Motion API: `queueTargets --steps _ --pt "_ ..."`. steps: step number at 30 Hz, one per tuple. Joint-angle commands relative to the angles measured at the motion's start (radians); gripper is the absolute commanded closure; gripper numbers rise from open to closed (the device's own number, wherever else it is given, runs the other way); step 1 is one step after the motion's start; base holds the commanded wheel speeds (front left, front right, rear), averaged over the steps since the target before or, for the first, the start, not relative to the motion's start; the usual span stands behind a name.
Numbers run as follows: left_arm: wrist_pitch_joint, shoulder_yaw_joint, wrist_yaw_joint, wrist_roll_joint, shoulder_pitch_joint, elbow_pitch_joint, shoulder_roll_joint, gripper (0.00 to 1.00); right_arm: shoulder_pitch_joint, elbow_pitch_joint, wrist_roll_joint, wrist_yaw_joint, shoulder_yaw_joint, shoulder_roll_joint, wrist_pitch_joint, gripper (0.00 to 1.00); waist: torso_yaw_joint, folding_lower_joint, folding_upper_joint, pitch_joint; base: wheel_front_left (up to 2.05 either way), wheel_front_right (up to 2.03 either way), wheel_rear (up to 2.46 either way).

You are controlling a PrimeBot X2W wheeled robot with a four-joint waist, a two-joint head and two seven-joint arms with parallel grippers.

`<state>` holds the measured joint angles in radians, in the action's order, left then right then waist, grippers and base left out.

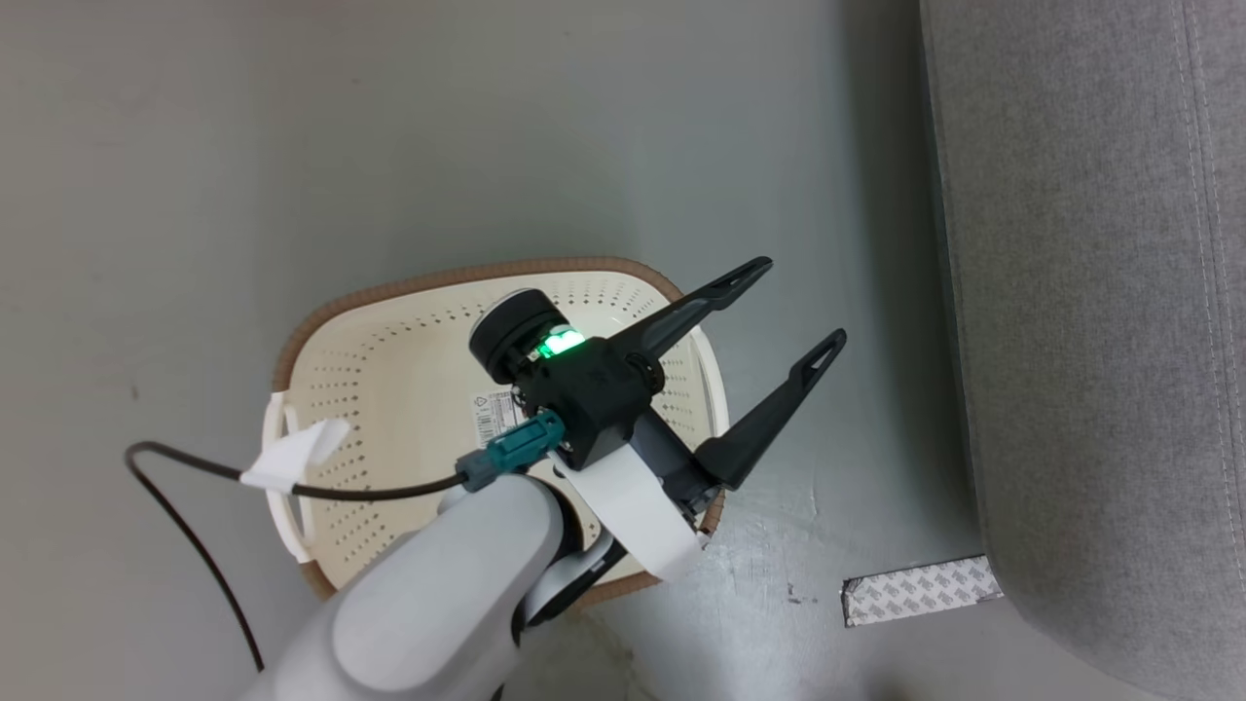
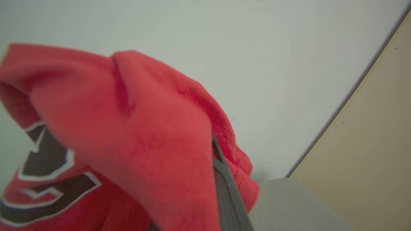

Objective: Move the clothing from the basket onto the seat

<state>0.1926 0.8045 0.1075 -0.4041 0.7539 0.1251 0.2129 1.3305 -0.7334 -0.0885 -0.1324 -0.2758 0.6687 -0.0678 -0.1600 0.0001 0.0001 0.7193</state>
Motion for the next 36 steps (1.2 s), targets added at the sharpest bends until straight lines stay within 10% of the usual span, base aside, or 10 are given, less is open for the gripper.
queueTargets --steps 1,14,17,36 --pt "-0.007 -0.002 -0.002 -0.007 0.006 -0.003 0.013 0.0 -0.035 -0.026 0.028 0.003 -0.022 -0.016 0.013 1.0 -0.005 -0.0001 -0.0001 0.006 0.0 0.0 0.0" --pt "-0.059 -0.008 -0.071 -0.023 -0.069 -0.068 0.048 0.0 -0.183 -0.192 0.217 0.003 -0.343 -0.234 -0.068 0.96 0.005 -0.0001 -0.0001 0.019 0.0 0.0 0.0" --pt "-0.059 -0.015 -0.084 -0.026 -0.08 -0.081 0.055 0.0 -0.182 -0.199 0.263 0.003 -0.387 -0.264 -0.086 0.0 0.005 -0.0001 -0.0001 0.002 0.0 0.0 0.0" --pt "0.014 -0.076 -0.132 -0.107 -0.19 -0.033 0.076 0.0 -0.429 -0.113 0.225 0.003 -0.203 -0.368 -0.195 0.0 -0.023 -0.0001 -0.0001 -0.204 0.0 0.0 0.0"
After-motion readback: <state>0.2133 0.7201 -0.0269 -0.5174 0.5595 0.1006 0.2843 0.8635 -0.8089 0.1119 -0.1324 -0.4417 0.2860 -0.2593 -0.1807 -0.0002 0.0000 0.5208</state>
